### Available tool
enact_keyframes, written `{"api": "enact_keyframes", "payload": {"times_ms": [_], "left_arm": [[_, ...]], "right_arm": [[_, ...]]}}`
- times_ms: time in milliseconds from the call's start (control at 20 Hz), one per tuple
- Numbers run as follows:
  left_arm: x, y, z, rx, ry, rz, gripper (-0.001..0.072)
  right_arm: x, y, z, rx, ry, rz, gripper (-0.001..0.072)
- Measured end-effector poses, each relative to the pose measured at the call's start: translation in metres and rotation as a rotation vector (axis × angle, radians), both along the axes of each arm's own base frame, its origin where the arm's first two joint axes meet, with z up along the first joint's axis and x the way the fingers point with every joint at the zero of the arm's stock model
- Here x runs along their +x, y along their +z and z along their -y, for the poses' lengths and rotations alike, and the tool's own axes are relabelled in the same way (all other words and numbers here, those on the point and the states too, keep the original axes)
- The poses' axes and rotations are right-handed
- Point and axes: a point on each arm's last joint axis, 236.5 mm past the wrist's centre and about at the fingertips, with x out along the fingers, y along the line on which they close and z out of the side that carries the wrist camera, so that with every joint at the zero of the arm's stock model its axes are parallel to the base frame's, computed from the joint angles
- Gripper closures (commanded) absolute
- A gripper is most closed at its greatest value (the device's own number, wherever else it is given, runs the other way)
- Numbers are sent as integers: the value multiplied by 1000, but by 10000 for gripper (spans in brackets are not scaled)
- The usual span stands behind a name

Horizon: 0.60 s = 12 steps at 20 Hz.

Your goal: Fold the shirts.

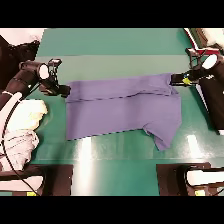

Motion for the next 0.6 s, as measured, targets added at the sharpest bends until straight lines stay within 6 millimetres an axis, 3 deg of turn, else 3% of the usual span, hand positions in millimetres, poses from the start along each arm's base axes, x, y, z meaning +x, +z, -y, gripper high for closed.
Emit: {"api": "enact_keyframes", "payload": {"times_ms": [150, 250, 300, 400, 600], "left_arm": [[-32, 5, 1, -22, 3, -52, 135], [-65, 1, 10, -79, 12, -95, 292], [-80, -3, 15, -110, 17, -115, 294], [-113, -14, 26, -175, 30, -154, 293], [-163, -41, 31, -230, 82, -229, 292]], "right_arm": [[-25, 14, 5, 11, -4, -51, 304], [-45, 19, 5, 16, -5, -70, 304], [-53, 21, 5, 16, -6, -73, 307], [-67, 23, 3, 16, -7, -67, 401], [-84, 27, 0, 13, -9, -41, 400]]}}
